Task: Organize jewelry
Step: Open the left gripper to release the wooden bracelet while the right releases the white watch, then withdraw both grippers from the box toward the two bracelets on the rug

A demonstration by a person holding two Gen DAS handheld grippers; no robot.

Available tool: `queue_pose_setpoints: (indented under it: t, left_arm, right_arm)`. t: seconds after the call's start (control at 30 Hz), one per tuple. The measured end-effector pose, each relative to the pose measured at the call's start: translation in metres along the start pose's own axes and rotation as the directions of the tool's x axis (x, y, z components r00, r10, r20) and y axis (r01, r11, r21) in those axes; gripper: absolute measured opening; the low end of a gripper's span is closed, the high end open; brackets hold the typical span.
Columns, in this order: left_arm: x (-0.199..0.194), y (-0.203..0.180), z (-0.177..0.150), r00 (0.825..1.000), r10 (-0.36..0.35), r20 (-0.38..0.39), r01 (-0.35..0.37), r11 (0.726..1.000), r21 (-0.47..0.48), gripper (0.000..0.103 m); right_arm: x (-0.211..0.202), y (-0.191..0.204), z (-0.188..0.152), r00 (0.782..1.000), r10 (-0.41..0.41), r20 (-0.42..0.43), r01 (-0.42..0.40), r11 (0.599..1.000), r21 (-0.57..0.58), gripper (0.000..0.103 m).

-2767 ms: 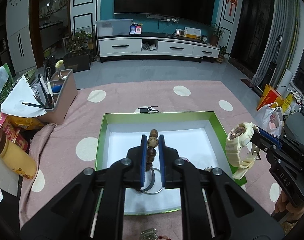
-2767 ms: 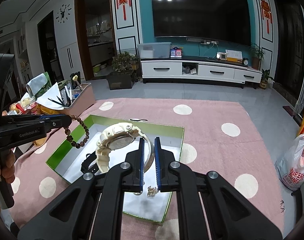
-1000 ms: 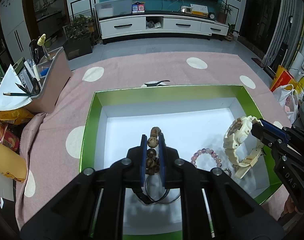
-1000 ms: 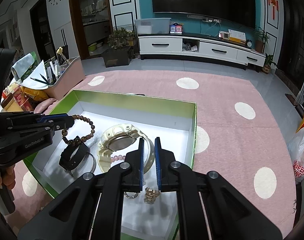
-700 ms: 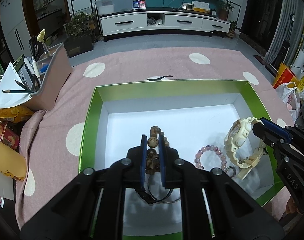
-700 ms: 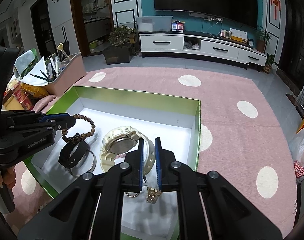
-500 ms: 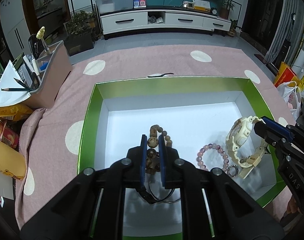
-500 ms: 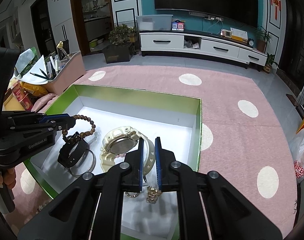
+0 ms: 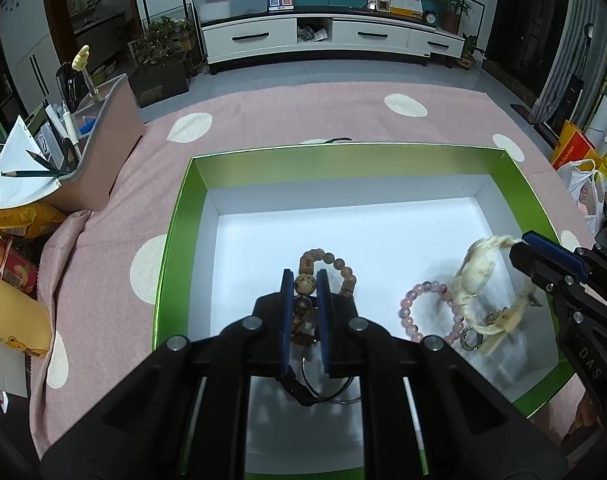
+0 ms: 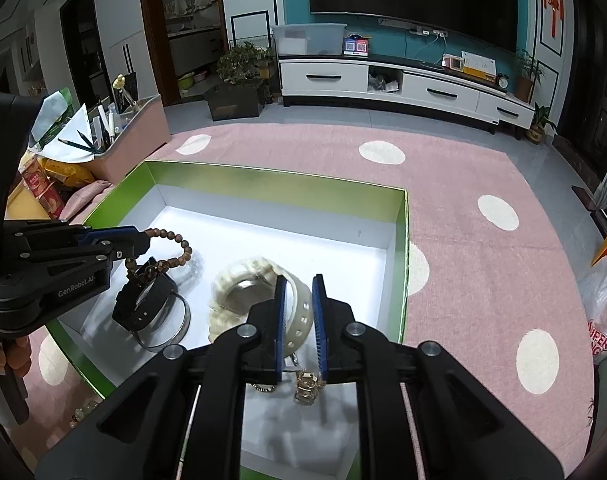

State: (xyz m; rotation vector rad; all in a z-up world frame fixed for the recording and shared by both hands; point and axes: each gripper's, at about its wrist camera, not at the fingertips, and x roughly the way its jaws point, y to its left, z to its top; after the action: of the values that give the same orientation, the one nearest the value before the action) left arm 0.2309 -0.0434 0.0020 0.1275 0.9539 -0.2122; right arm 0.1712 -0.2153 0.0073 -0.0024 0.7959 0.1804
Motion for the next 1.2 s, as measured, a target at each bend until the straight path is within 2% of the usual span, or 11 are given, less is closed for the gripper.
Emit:
queue_pose_setpoints:
  t: [0.3, 0.37, 0.47, 0.57, 0.6, 0.67, 0.7, 0.77, 0.9, 1.03, 1.2]
  left_arm:
    - [-0.001, 0.001, -0.002, 1.000, 0.003, 0.000, -0.003, 1.000, -0.001, 0.013]
    - [-0.003, 0.001, -0.002, 1.000, 0.004, 0.002, -0.004, 1.000, -0.002, 0.023]
    - [-0.010, 0.002, -0.003, 1.000, 0.001, 0.013, -0.001, 1.000, -0.006, 0.039]
    - [-0.020, 0.001, -0.005, 1.000, 0.003, 0.025, -0.003, 1.000, -0.006, 0.045]
    - [-0.024, 0.000, -0.006, 1.000, 0.004, 0.029, -0.004, 1.000, -0.005, 0.048]
    - [-0.032, -0.001, -0.008, 0.999, 0.007, 0.041, -0.006, 1.000, -0.004, 0.064]
    - [-0.037, -0.002, -0.009, 0.999, 0.006, 0.050, -0.006, 1.000, -0.003, 0.065]
    - [-0.046, -0.004, -0.012, 0.998, 0.013, 0.063, -0.012, 1.000, -0.002, 0.078]
    - [-0.065, -0.004, -0.024, 0.996, 0.027, 0.081, -0.027, 1.000, -0.006, 0.090]
    - [-0.082, -0.003, -0.037, 0.996, 0.036, 0.085, -0.035, 0.999, -0.016, 0.098]
    - [-0.105, -0.002, -0.057, 0.994, 0.037, 0.100, -0.035, 0.999, -0.023, 0.101]
  right_arm:
    - [-0.012, -0.004, 0.000, 1.000, 0.008, 0.023, -0.009, 1.000, 0.022, 0.019]
    - [-0.016, -0.005, -0.003, 1.000, 0.010, 0.027, -0.011, 0.999, 0.030, 0.022]
    - [-0.025, -0.007, -0.006, 0.999, 0.014, 0.040, -0.016, 0.999, 0.044, 0.034]
    - [-0.037, -0.007, -0.010, 0.998, 0.017, 0.057, -0.020, 0.998, 0.053, 0.039]
    - [-0.042, -0.008, -0.012, 0.998, 0.018, 0.063, -0.022, 0.998, 0.059, 0.046]
    - [-0.051, -0.009, -0.014, 0.997, 0.020, 0.076, -0.025, 0.997, 0.068, 0.054]
    - [-0.055, -0.009, -0.016, 0.996, 0.022, 0.082, -0.028, 0.997, 0.071, 0.056]
    - [-0.067, -0.010, -0.021, 0.996, 0.024, 0.091, -0.031, 0.996, 0.078, 0.062]
    - [-0.086, -0.011, -0.032, 0.994, 0.041, 0.098, -0.050, 0.995, 0.090, 0.077]
    - [-0.103, -0.007, -0.041, 0.993, 0.059, 0.099, -0.068, 0.994, 0.086, 0.086]
    - [-0.126, 0.003, -0.056, 0.990, 0.090, 0.104, -0.096, 0.994, 0.055, 0.094]
